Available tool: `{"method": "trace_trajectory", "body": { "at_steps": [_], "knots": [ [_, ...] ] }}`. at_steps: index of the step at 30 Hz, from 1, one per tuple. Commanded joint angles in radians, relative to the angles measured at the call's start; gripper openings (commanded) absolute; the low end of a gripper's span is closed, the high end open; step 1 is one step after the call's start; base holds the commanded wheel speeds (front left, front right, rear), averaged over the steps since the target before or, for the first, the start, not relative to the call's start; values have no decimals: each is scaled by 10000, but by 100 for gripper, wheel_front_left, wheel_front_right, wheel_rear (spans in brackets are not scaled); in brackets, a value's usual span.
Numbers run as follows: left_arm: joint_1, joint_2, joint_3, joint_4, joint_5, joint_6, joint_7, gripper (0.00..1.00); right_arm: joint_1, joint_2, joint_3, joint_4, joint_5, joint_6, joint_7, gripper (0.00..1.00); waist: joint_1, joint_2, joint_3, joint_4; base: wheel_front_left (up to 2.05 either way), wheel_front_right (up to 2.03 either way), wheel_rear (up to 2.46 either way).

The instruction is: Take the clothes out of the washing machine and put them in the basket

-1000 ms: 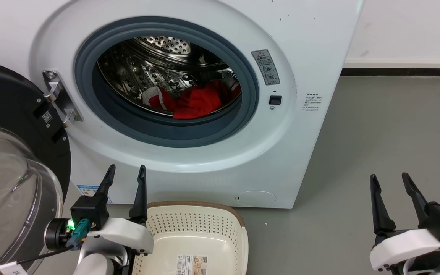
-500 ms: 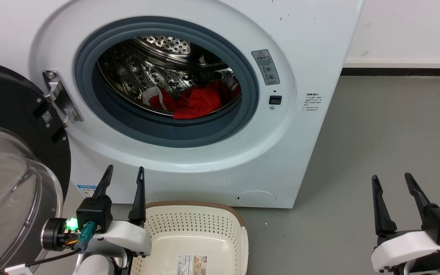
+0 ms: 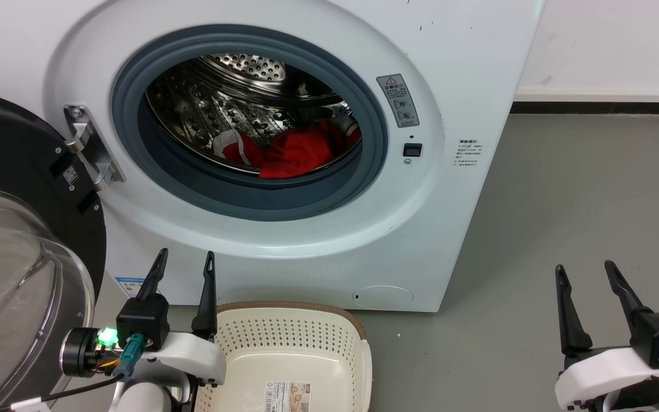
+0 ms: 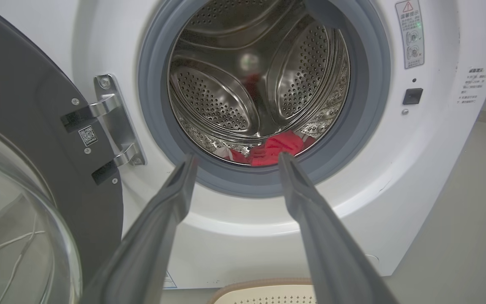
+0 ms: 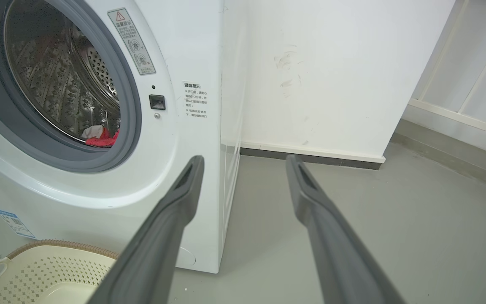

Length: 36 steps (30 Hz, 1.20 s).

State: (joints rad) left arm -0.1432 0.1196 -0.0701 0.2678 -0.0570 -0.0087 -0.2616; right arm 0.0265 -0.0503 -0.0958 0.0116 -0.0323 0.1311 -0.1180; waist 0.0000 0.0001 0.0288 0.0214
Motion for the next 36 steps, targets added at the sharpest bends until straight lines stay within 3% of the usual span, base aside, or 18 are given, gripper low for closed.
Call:
{"method": "trace_trajectory", "body": {
  "at_steps": [1,17,27,36],
  "knots": [
    [-42,4,31,32,-7,-38,-50,100,0,-1,4,30,50,-7,-41,100,0,-1,2,-2,0,0,0],
    [-686,5,192,337,-4,2,-40,100,-350,-1,176,73,130,-7,-73,100,0,-1,356,-346,0,0,0],
    [-2744,369,289,1592,-170,-290,79,100,-962,1,435,-45,290,-7,-219,100,0,-1,1550,-1353,0,0,0],
    [-4938,1252,659,2796,-391,-435,907,100,-1685,2,749,9,643,-7,-605,100,0,-1,3003,-2751,0,0,0]
  ]
}}
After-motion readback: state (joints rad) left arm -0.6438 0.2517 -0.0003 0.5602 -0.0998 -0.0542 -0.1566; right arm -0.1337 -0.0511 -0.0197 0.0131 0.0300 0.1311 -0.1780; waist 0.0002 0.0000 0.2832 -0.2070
